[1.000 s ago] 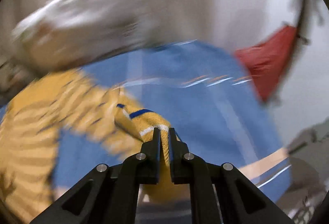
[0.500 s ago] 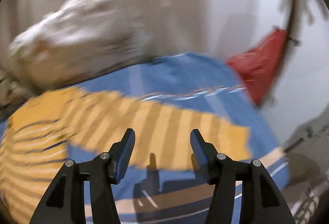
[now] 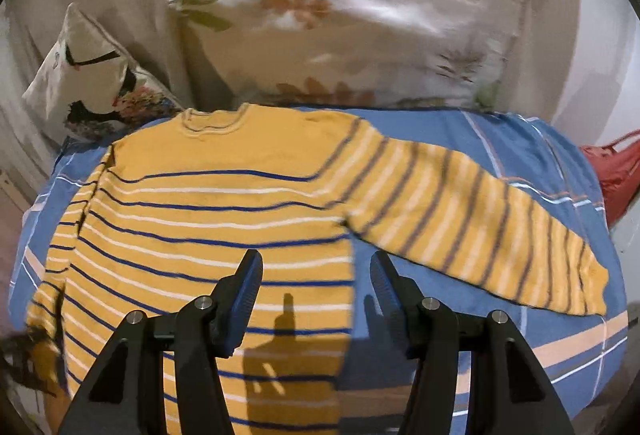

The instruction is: Fold small clothes

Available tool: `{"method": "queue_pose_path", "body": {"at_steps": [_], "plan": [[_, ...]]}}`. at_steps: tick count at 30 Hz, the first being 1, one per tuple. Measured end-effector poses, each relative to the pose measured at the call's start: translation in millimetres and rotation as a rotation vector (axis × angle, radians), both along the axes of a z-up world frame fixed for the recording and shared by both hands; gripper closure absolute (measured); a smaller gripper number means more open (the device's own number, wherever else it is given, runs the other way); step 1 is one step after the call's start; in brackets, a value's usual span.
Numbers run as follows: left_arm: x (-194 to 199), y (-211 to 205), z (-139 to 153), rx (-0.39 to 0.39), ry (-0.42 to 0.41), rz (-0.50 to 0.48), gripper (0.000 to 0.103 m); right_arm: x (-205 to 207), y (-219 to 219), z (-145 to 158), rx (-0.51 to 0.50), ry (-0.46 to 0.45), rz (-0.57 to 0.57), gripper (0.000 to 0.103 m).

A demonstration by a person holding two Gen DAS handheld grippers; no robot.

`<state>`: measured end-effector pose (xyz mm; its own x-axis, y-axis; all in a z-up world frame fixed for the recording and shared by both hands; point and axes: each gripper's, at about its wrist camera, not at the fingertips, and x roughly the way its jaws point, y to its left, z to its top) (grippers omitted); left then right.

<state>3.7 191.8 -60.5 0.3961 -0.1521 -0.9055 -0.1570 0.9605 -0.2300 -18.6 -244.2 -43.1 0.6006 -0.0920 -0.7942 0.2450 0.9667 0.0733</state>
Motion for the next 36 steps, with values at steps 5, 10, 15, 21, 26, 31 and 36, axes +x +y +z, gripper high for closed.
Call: {"method": "queue_pose_path", "body": {"at_steps": [5,10,15,21,26,31,36], "plan": [[51.3,88.2,30.5,0.152,-0.058,0.175,0.092,21.7,33.2,-1.4,0.0,0.018,-0.005,0.043],[75.4,133.4,32.1,0.187,-0.055,0.24,0.081,27.3,43.3,-8.0,0.021,0.052,-0.07,0.042],[70.4,139.5,23.1,0.126,-0.062,0.194,0.078,11.4,31.0,-16.3,0.029,0.089,-0.171,0.039],[48.2,79.2,18.9,-0.012,-0.087,-0.012,0.063,-17.6,7.3,-20.5,0.05,0.107,-0.25,0.037],[27.3,10.7,-10.5,-0.209,0.003,-0.184,0.063,-53.6,-22.0,-29.8,0.159,0.114,-0.288,0.037],[-1.7,-42.3,-25.9,-0.287,0.033,-0.309,0.062,-103.7,-40.6,-32.5,0.277,0.073,-0.229,0.035],[-14.0,-75.2,-42.1,-0.374,0.052,-0.39,0.047,-141.7,-24.8,-40.3,0.399,0.065,-0.04,0.027]]}}
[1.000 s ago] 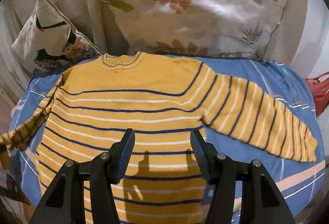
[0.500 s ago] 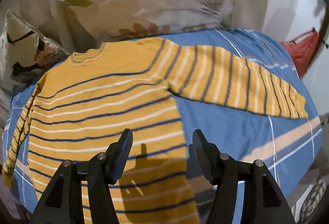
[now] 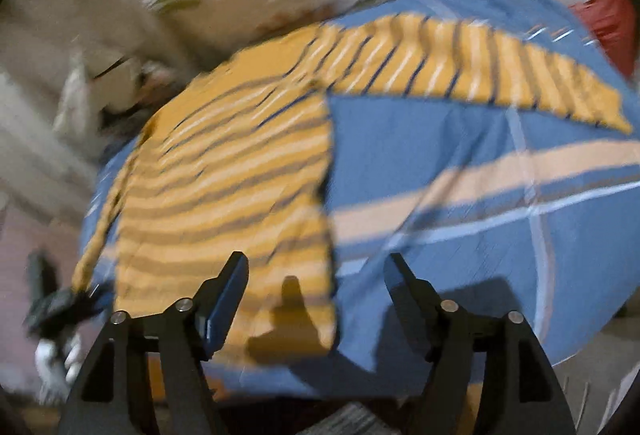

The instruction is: Fold small clothes

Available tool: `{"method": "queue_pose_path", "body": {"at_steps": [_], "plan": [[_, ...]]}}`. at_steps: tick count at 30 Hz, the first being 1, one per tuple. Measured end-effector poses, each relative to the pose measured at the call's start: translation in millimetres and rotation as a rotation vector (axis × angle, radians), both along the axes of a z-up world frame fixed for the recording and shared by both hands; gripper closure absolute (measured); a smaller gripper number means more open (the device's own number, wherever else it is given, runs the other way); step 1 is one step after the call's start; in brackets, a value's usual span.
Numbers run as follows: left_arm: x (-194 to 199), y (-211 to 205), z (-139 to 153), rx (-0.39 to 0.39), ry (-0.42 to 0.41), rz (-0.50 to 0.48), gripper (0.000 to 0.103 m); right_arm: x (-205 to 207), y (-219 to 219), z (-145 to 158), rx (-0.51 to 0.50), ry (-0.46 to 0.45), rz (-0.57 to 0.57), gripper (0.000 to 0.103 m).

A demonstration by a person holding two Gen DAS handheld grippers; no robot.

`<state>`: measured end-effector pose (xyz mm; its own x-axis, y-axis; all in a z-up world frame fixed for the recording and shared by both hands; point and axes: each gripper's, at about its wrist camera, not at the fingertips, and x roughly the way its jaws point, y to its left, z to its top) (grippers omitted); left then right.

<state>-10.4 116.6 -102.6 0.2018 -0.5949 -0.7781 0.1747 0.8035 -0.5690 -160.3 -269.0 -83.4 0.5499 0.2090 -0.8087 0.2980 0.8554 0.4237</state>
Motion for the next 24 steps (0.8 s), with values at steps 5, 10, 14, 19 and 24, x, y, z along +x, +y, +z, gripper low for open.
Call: {"method": "queue_pose_path", "body": {"at_steps": [5,10,14,19,24], "plan": [[-5.2,-29.9,-4.0,-0.052,0.004,-0.051,0.031,-6.9,32.7,-28.2,0.088,0.027,0.163,0.023],[-8.8,-39.7,-0.9,-0.045,0.098,-0.065,0.085,6.2,48.0,-31.3,0.054,0.002,0.222,0.045],[-21.3,-14.1,37.1,-0.072,0.096,0.01,0.09,10.8,31.8,-16.6,0.284,-0.03,0.207,0.087],[-45.5,26.7,89.6,0.016,0.055,0.09,0.099,-11.2,-5.9,-1.7,0.633,-0.108,0.158,0.084],[-53.2,65.0,93.1,0.081,-0.016,0.201,0.063,-29.9,-30.7,-13.4,0.39,-0.01,0.03,0.038]]}}
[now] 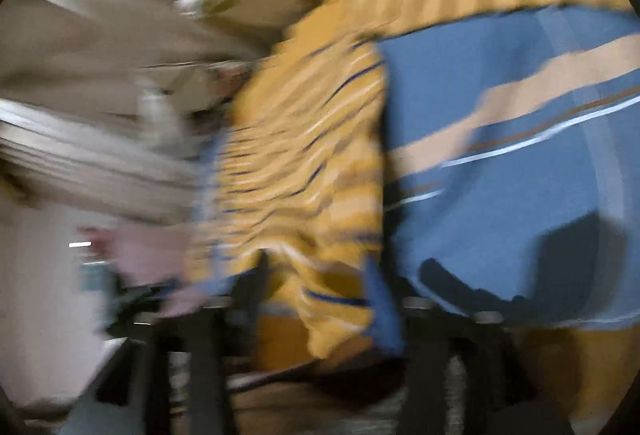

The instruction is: Fold small clothes

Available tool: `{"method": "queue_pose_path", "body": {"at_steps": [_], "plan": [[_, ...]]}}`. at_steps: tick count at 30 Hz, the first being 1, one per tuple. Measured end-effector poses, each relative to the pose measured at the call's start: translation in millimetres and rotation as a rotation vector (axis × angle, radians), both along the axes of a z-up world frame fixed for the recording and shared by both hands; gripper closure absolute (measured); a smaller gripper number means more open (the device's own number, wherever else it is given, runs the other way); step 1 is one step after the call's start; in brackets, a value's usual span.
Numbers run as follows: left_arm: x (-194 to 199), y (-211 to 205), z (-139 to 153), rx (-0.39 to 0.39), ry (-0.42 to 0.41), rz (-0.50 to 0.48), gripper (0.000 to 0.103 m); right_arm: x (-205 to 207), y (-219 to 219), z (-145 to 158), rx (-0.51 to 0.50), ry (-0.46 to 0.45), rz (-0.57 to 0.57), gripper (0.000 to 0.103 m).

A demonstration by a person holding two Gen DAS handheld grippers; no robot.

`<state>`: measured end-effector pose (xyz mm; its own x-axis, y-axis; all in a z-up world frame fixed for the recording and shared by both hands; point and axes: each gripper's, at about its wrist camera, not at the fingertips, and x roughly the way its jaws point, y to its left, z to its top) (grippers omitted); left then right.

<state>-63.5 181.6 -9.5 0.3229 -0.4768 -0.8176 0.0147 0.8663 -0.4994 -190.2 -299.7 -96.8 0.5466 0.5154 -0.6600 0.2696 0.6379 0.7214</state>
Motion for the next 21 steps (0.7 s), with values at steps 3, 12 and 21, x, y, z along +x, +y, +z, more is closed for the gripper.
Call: {"method": "queue_pose_path", "body": {"at_steps": [3,12,21], "plan": [[-2.3,2.6,-17.4,0.041,-0.005,0.008,0.06,-6.6,5.5,-1.8,-0.077,0.03,-0.001,0.038],[-1.3,19.5,-36.4,0.08,-0.01,0.106,0.06,57.3,227.1,61.1,-0.373,-0.26,0.717,0.039],[-19.4,68.9,-38.6,0.1,-0.029,0.244,0.06,105.7,379.2,-8.1,-0.87,-0.306,0.995,0.057]]}}
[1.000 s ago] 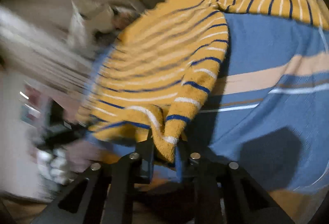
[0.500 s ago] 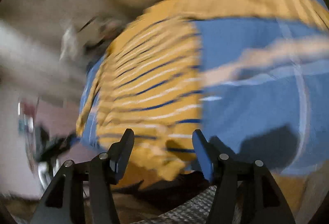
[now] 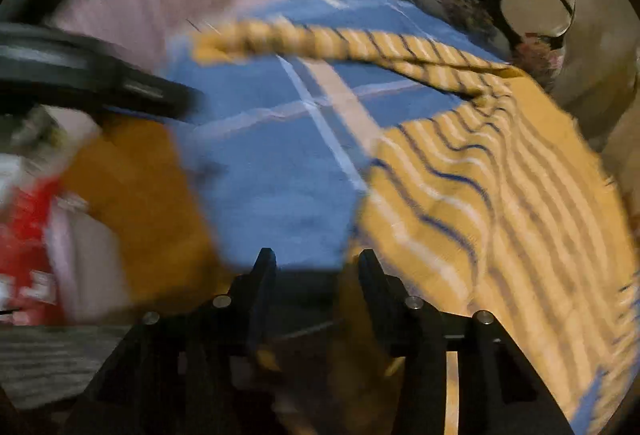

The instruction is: Fold small clothes

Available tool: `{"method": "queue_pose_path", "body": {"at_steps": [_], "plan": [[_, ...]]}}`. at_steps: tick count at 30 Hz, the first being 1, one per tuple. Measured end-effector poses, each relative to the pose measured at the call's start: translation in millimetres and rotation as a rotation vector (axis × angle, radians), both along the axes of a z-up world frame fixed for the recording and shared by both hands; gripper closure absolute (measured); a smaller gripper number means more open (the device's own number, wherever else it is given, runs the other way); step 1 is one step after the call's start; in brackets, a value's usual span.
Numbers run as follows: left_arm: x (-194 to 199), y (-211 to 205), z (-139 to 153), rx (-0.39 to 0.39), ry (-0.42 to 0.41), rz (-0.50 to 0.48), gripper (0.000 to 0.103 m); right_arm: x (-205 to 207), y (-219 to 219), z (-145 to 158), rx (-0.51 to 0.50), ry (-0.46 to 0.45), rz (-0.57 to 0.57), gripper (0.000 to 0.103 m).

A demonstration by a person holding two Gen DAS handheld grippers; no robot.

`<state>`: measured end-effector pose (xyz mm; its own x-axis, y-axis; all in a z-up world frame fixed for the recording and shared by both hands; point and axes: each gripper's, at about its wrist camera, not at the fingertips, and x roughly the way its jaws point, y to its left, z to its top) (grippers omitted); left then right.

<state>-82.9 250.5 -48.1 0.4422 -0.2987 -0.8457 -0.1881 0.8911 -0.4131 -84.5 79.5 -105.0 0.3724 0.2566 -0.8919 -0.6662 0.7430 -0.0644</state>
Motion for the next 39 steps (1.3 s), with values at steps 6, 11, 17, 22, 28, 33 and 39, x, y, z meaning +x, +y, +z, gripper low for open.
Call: {"method": "queue_pose_path", "body": {"at_steps": [6,11,17,22,28,33,39], "plan": [[-6.6,27.1,-7.8,-0.004,0.006,0.056,0.06,25.8,-20.4,-12.0,-0.077,0.007,-0.09,0.095],[-3.7,41.5,-10.7,-0.05,-0.006,0.09,0.06,62.1,-67.4,12.8,0.479,0.366,-0.214,0.097],[5.9,37.6,-19.6,-0.108,0.004,0.075,0.06,82.4,-141.6,-5.0,1.247,0.827,-0.242,0.093],[17.7,19.3,-24.5,-0.096,0.02,0.031,0.06,63.3,-128.8,11.4,0.722,0.538,-0.309,0.055],[28.8,6.2,-23.6,-0.104,0.015,0.006,0.06,4.5,-57.5,18.2,0.11,0.167,-0.035,0.047],[37.8,-13.6,-22.5,-0.151,-0.001,-0.04,0.06,31.8,-91.2,15.0,0.141,0.174,-0.132,0.098],[54.4,-55.7,-23.2,-0.242,-0.019,-0.137,0.058,82.1,-268.4,27.1,0.569,0.244,-0.692,0.098]]}}
